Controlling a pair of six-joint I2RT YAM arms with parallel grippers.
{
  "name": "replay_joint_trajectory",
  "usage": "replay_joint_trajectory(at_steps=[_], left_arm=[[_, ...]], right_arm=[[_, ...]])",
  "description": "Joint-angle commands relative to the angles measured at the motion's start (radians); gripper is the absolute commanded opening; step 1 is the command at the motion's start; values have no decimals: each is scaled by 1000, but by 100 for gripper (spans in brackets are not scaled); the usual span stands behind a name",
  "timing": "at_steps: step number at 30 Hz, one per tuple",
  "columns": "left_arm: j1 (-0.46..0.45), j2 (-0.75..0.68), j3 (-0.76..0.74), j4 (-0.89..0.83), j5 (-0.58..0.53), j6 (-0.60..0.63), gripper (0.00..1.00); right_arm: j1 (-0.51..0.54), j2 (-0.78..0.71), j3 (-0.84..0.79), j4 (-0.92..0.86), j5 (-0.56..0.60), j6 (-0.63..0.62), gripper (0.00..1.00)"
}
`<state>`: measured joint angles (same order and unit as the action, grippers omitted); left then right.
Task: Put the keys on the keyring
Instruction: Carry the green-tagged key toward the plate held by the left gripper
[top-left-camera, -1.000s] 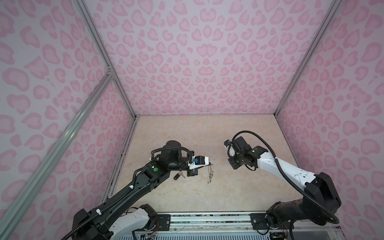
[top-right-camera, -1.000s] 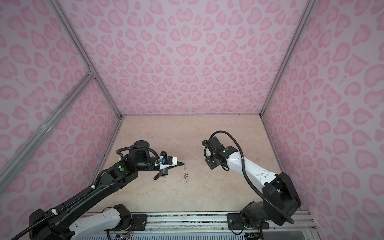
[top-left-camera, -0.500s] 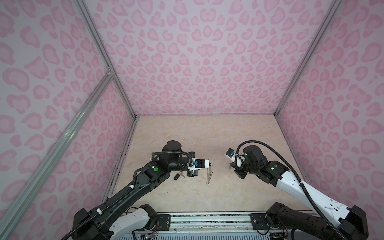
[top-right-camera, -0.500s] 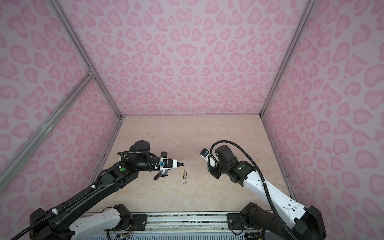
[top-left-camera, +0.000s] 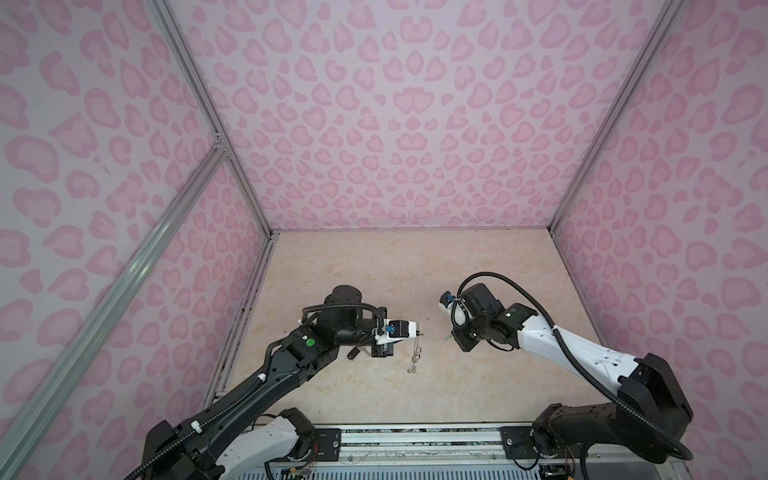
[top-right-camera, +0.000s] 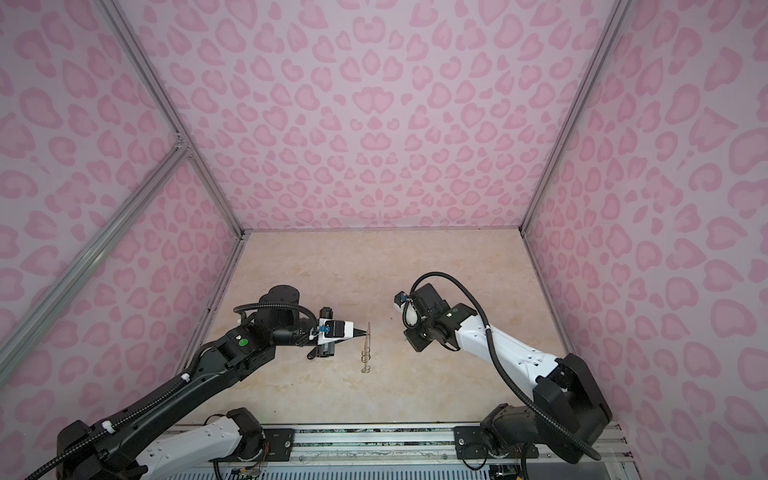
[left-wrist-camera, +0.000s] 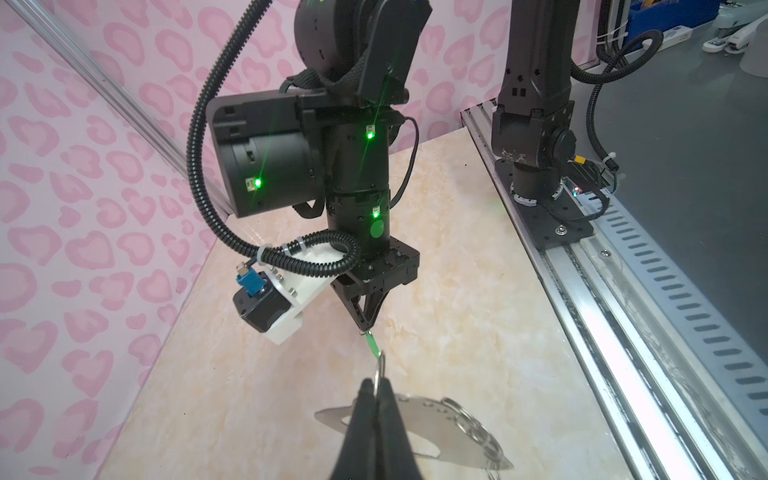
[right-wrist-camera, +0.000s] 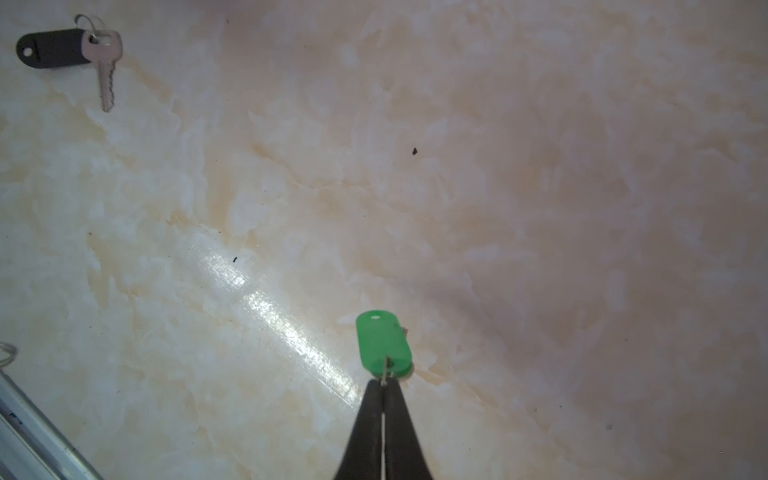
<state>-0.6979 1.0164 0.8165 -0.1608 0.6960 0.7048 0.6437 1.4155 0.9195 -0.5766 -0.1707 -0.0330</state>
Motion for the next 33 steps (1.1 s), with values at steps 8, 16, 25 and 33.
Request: replay_joint_trajectory(at_steps=[8,16,25,33], left_arm=[[-1,-17,-19,27,2,-31,3],[0,-25,-28,33,-4,-42,3],[-2,-24,-34,37,-8,-55,3],[-2,-34,-50,44,-24,-65,3]], right_arm=[[26,127,56,-59,71,93,0],[36,169,68,-57,86,100,0],[35,224,106,-34,73,85,0],[35,272,127,-18,61,77,10]])
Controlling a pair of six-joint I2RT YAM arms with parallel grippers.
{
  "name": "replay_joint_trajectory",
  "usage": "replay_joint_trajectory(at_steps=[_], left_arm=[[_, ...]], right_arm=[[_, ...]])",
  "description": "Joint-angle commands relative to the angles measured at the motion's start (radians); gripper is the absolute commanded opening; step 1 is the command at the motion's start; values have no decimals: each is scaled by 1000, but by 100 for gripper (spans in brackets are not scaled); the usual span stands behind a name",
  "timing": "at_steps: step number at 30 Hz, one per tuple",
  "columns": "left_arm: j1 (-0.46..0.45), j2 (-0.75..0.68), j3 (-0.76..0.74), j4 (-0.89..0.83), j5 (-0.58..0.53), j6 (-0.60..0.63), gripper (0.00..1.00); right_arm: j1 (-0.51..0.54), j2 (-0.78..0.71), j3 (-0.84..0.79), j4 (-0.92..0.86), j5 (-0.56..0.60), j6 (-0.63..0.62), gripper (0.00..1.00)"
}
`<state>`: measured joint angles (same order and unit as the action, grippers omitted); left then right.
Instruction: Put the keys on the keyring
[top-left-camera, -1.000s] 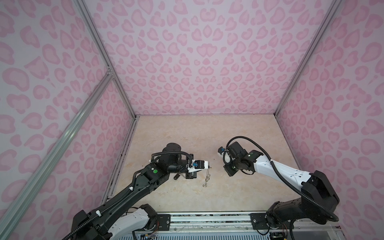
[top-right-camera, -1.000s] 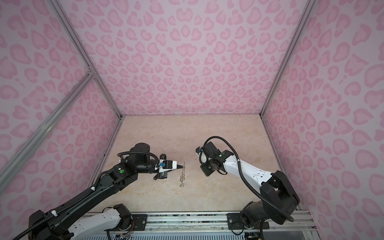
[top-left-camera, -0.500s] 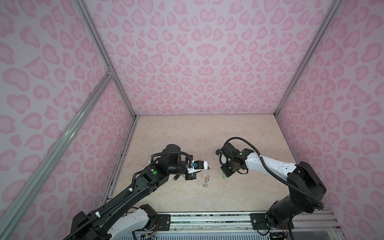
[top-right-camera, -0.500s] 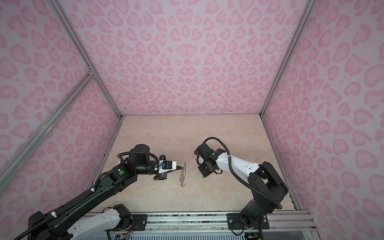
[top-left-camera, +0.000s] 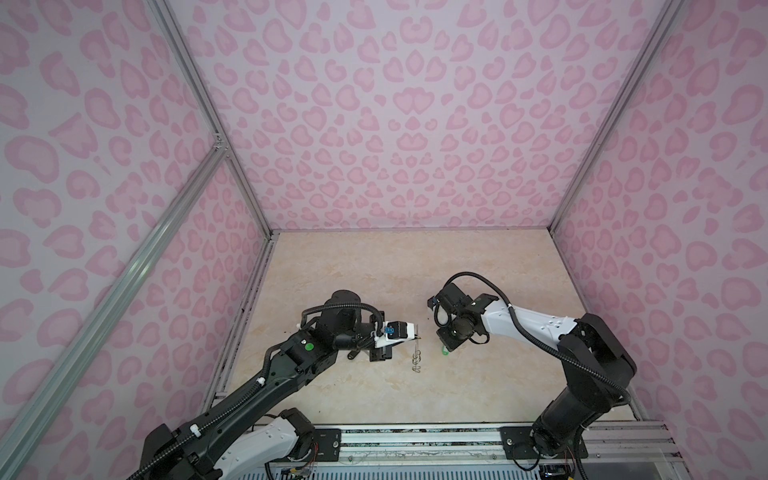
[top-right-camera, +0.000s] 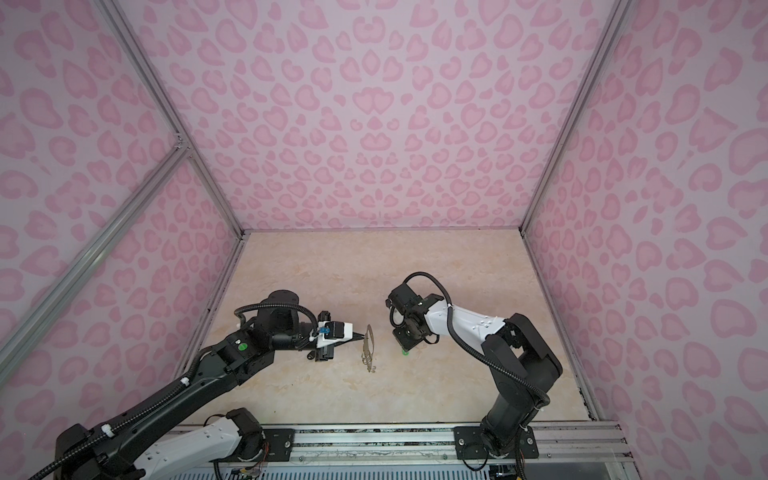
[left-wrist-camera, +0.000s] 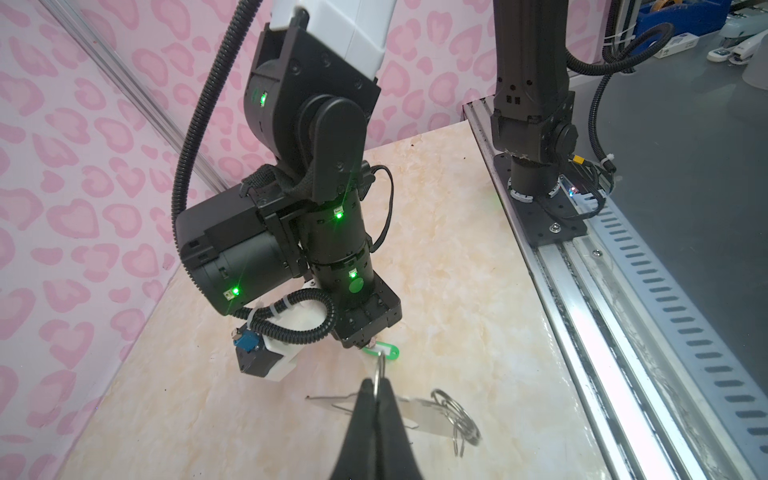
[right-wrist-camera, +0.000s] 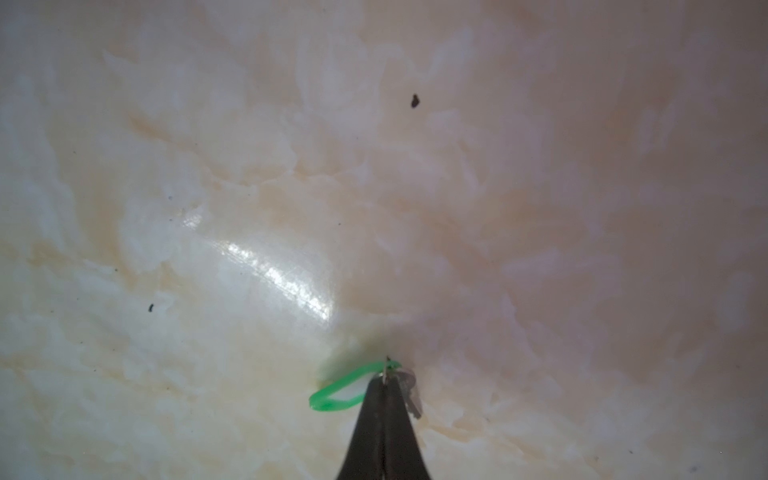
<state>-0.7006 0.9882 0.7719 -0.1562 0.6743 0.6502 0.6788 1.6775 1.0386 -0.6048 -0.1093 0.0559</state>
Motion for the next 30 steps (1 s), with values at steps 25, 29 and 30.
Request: replay_joint_trajectory(at_steps=[25,29,30], left_arm=[[1,-14,-11,30,-13,-6,3],[1,-15,-11,28,-15,-7,3],[1,-14,-11,28,-16,-7,3]], right_arm=[[-7,29,19,-4,26,-167,26],[-17,47,30,-3,20,-174,25],[-18,51,32,-1,18,-178,25]])
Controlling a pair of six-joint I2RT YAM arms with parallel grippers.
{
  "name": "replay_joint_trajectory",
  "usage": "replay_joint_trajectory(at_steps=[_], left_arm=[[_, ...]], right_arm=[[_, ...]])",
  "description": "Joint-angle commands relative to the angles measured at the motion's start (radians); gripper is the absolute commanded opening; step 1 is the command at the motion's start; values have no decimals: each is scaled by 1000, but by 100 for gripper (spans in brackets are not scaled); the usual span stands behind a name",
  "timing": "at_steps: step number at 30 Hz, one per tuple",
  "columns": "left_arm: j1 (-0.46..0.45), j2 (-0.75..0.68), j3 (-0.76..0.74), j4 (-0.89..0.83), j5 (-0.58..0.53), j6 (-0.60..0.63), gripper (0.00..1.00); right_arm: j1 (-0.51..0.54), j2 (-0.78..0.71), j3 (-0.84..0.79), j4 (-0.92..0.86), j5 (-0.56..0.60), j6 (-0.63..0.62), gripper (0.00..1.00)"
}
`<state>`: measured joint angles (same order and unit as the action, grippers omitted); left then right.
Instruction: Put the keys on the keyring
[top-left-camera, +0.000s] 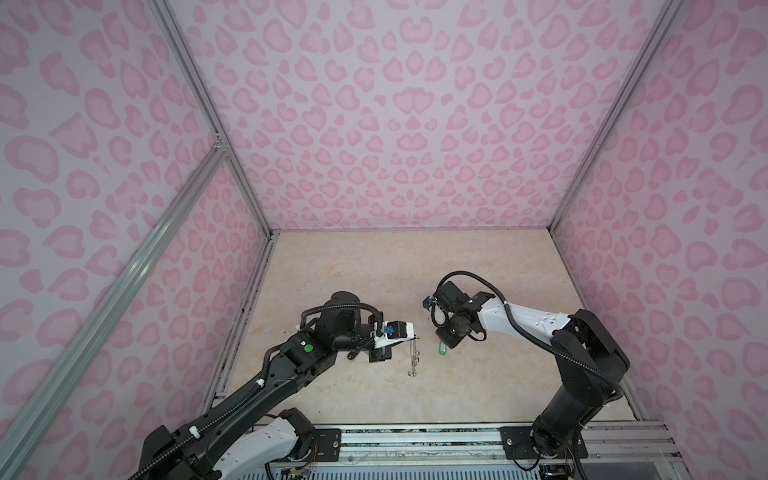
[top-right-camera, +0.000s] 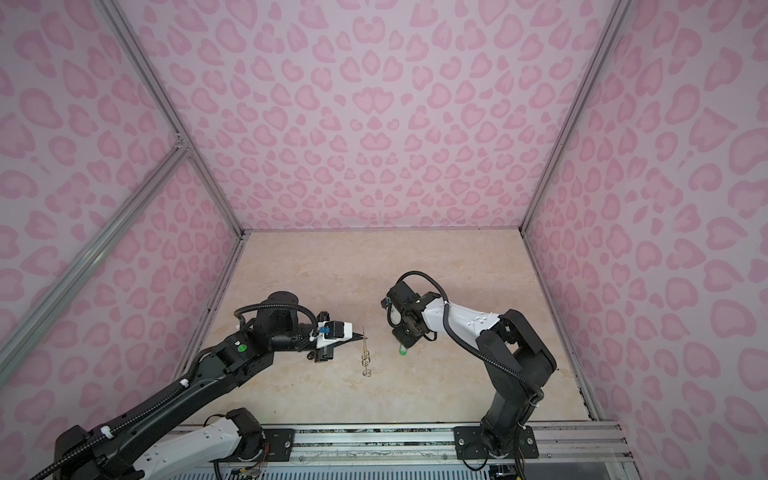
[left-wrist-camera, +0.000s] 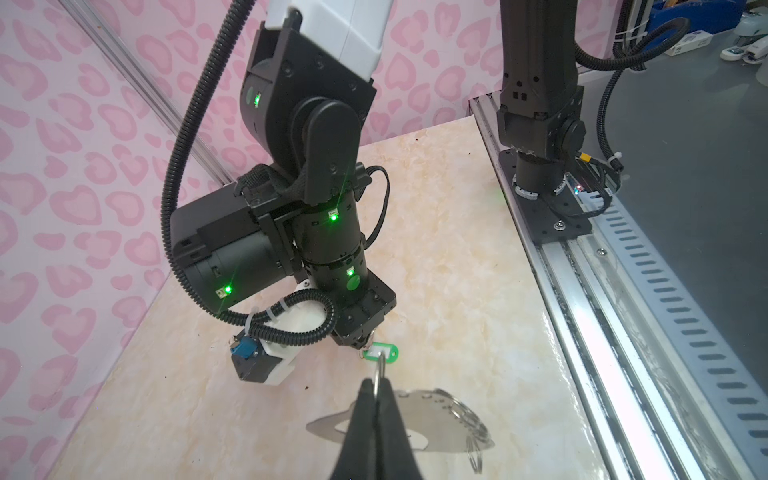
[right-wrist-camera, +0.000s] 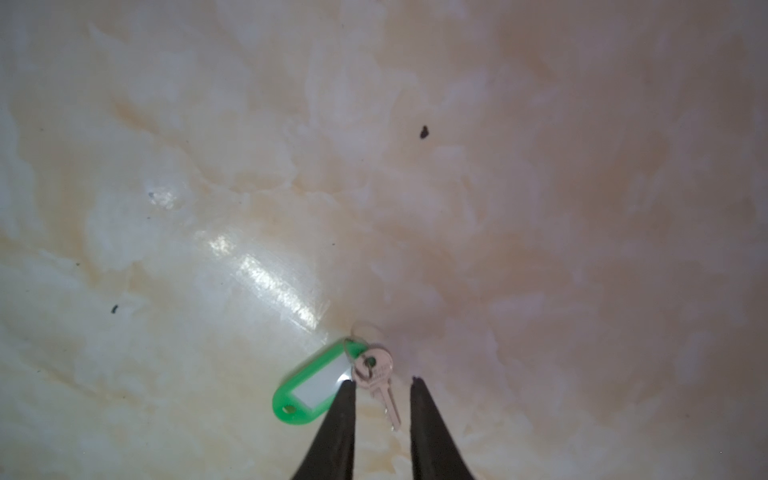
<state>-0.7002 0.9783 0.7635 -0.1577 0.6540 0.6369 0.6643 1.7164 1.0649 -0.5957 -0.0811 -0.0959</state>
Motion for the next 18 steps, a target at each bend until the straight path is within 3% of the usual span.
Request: replay_joint_trajectory(at_steps=[1,18], left_arm=[[1,-4,-1,28,3,6,3],[1,7,3,24,0,6,3]], right_arm=[[-2,16,7,-10,-14,-31,25],[-4,5,-10,-18,-63,-86,21]])
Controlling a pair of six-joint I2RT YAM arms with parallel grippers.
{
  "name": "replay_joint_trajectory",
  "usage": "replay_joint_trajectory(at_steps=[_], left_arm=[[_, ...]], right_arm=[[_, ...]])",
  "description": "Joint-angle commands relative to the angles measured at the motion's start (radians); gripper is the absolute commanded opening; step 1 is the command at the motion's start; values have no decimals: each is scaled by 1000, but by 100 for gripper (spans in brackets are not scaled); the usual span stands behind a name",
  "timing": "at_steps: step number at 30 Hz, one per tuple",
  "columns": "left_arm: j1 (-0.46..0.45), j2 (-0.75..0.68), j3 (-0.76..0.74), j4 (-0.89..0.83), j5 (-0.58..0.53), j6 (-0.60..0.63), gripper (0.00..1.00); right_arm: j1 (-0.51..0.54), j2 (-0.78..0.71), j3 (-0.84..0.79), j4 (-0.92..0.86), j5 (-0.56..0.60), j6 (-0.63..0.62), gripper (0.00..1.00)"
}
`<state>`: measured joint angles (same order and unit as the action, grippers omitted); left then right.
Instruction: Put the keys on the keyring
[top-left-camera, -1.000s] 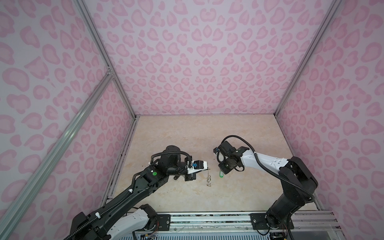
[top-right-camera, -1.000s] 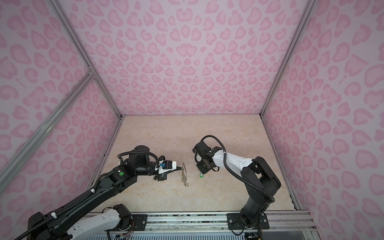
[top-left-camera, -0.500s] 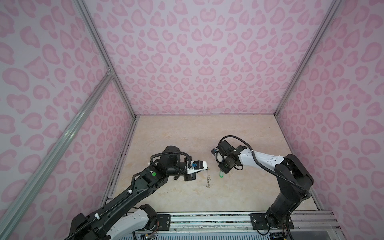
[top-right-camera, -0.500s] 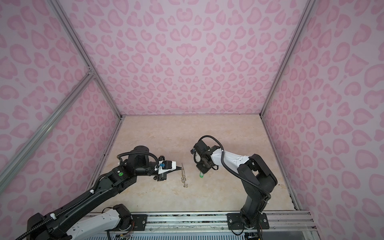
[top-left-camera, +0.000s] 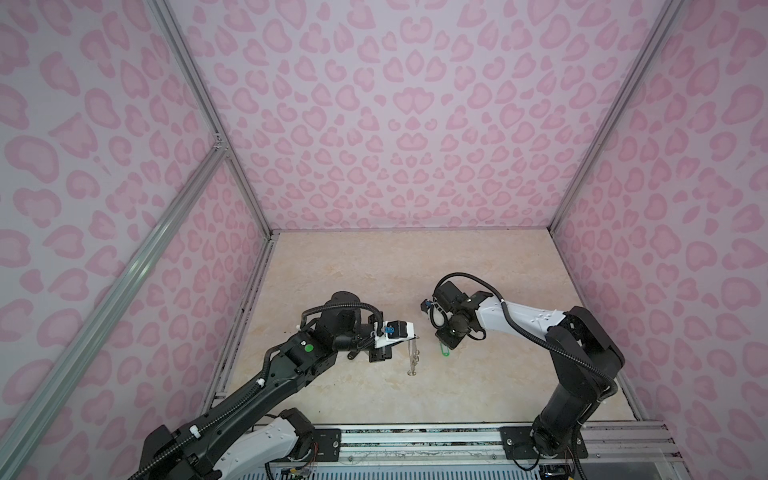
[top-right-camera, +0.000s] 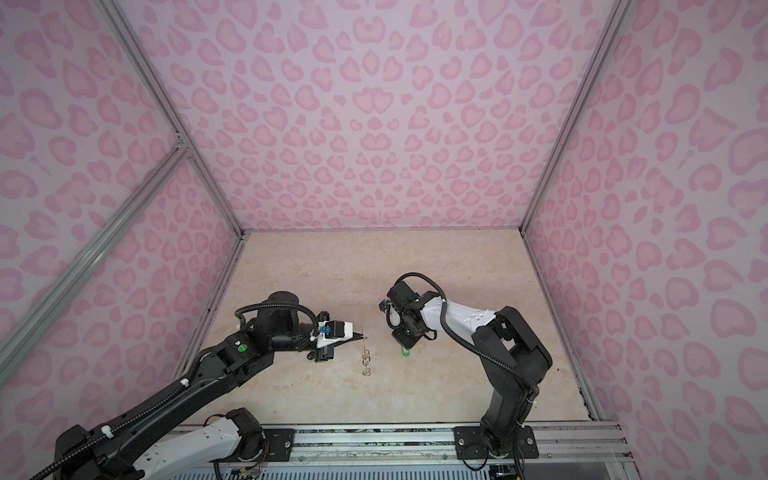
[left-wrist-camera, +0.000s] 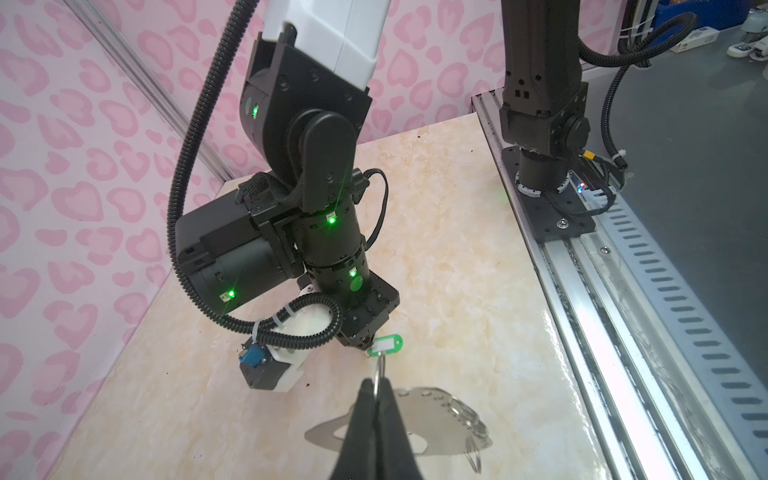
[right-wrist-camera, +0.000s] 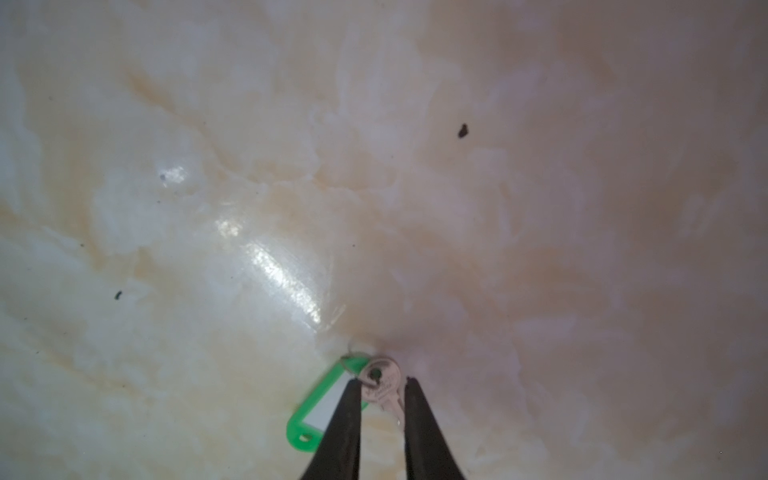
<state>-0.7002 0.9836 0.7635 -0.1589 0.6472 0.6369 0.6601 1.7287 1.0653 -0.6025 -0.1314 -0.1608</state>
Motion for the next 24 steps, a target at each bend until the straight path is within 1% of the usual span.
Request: replay_joint_trajectory(at_steps=[1,17,24], left_arm=[[2,3,4,25,7,6,3],[1,5,5,24,3,7,3],[1,7,3,23,2,7,3]], right_arm=[[0,-8,-12,-11,-11,-25,22],[1,37,16,-49,-41,-112,22],[3,43,19,-48,-43,-118,19]])
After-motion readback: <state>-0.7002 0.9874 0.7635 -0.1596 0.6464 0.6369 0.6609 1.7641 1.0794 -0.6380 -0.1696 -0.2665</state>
